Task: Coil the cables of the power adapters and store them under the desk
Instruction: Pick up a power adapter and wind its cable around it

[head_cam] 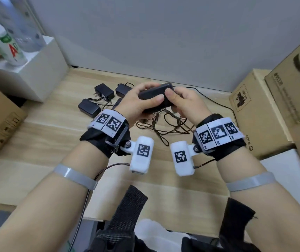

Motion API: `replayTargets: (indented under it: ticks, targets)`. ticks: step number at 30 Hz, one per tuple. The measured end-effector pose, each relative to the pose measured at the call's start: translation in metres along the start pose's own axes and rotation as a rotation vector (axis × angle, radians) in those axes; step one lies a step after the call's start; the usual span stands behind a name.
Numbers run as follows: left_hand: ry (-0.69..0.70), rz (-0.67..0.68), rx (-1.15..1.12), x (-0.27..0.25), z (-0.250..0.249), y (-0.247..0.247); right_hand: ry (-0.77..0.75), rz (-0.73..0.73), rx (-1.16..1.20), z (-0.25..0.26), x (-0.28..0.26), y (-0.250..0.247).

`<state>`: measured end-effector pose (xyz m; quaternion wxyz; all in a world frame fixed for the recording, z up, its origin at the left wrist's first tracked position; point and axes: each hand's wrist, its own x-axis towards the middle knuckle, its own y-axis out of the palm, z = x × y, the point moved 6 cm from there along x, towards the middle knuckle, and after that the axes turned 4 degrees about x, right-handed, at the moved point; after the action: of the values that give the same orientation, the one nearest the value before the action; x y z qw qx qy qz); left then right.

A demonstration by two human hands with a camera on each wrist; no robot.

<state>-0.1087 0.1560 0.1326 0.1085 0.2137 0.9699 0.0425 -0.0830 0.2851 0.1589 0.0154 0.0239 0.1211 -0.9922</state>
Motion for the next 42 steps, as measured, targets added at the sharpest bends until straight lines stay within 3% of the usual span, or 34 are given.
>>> replayTargets:
  ticks: [3, 7, 11, 18, 27, 32, 39, 42]
  targets:
    - [0.029, -0.047, -0.081, 0.005, -0.006, 0.002, -0.059, -0.107, -0.011, 0.01, 0.003, -0.013]
    - [-0.04, -0.059, -0.449, 0.01, -0.011, 0.005, -0.081, -0.212, 0.285, 0.006, 0.011, -0.021]
    - [-0.089, -0.002, -0.6, 0.016, -0.019, 0.015, -0.024, -0.131, 0.302, -0.015, 0.014, -0.004]
    - [-0.078, -0.086, -0.42, 0.024, -0.001, 0.015, 0.193, -0.005, 0.167, -0.041, 0.003, 0.022]
    - [-0.011, -0.225, -0.171, 0.021, 0.006, 0.001, 0.32, 0.138, 0.187, -0.049, -0.003, 0.037]
    - [0.051, -0.331, 0.067, 0.025, 0.009, -0.014, 0.291, 0.27, 0.086, -0.045, -0.011, 0.047]
    - [0.064, -0.241, 0.364, 0.029, 0.021, -0.014, 0.156, 0.416, -0.052, -0.038, -0.01, 0.035]
    - [0.073, -0.232, 0.449, 0.03, 0.025, -0.016, 0.164, 0.469, -0.069, -0.038, -0.012, 0.032]
